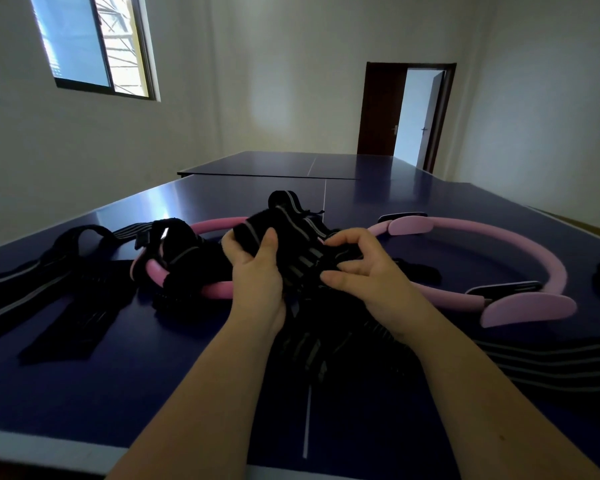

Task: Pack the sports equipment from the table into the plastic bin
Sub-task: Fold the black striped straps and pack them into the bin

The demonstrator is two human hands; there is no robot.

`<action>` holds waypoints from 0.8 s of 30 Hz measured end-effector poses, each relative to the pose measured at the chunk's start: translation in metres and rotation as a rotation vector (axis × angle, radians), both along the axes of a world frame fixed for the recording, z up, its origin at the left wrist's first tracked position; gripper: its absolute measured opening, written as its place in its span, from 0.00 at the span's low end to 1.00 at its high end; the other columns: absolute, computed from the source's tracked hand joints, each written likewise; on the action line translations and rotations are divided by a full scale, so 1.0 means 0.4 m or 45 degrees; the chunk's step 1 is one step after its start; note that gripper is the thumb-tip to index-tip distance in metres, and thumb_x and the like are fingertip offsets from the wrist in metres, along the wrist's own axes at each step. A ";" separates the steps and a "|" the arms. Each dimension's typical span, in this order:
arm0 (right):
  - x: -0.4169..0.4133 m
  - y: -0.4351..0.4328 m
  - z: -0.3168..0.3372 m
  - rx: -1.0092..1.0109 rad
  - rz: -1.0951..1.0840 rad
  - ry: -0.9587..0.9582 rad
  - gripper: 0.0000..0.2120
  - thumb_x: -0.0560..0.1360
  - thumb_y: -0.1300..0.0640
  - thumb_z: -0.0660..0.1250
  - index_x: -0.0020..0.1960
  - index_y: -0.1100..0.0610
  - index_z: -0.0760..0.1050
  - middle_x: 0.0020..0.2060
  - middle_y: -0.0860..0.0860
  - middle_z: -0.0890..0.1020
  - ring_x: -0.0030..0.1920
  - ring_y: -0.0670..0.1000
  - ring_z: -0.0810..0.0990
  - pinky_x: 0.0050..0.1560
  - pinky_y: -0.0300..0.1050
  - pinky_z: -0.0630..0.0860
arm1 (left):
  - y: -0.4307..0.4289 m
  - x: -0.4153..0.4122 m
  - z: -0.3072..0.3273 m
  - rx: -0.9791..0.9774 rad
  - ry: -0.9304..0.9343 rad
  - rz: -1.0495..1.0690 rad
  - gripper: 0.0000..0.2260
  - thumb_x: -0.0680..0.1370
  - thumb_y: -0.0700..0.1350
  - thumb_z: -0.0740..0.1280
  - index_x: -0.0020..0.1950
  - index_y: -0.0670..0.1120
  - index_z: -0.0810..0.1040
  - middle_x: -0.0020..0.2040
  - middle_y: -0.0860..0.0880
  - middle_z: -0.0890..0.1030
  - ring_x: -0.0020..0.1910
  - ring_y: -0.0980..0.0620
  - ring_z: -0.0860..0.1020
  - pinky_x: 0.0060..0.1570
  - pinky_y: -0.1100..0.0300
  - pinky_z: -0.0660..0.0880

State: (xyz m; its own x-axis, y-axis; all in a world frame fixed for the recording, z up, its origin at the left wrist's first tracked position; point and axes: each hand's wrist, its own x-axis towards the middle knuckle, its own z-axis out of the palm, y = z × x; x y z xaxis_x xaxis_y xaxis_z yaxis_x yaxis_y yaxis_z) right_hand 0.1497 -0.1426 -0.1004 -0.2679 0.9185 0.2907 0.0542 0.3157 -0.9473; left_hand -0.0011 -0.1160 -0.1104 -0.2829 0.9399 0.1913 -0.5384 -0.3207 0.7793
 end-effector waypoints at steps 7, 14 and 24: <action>0.018 0.003 0.016 -0.108 0.274 0.421 0.17 0.78 0.64 0.56 0.63 0.64 0.75 0.51 0.63 0.84 0.52 0.60 0.84 0.53 0.48 0.82 | -0.004 0.011 -0.002 0.061 0.143 -0.063 0.14 0.81 0.38 0.66 0.63 0.51 0.70 0.58 0.44 0.81 0.49 0.47 0.84 0.39 0.53 0.81; 0.011 0.017 0.017 0.173 -0.253 0.364 0.07 0.74 0.65 0.70 0.42 0.54 0.82 0.33 0.52 0.83 0.34 0.47 0.79 0.40 0.40 0.76 | -0.015 0.027 -0.010 0.088 0.403 -0.228 0.14 0.80 0.34 0.65 0.64 0.47 0.75 0.59 0.45 0.82 0.56 0.46 0.83 0.49 0.50 0.82; 0.032 0.016 0.017 0.210 -0.419 0.417 0.03 0.76 0.62 0.70 0.49 0.55 0.81 0.45 0.53 0.86 0.45 0.48 0.85 0.43 0.42 0.81 | -0.034 0.035 -0.005 0.152 0.553 -0.627 0.14 0.82 0.34 0.60 0.61 0.49 0.77 0.56 0.47 0.84 0.55 0.46 0.84 0.44 0.53 0.83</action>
State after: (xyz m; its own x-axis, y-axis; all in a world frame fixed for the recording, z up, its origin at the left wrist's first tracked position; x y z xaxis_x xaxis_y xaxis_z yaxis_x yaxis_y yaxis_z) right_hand 0.1623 -0.1364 -0.0937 0.1583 0.8736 0.4602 -0.1159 0.4793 -0.8700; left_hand 0.0131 -0.1295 -0.1123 0.3004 0.9048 0.3018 -0.2895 -0.2150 0.9327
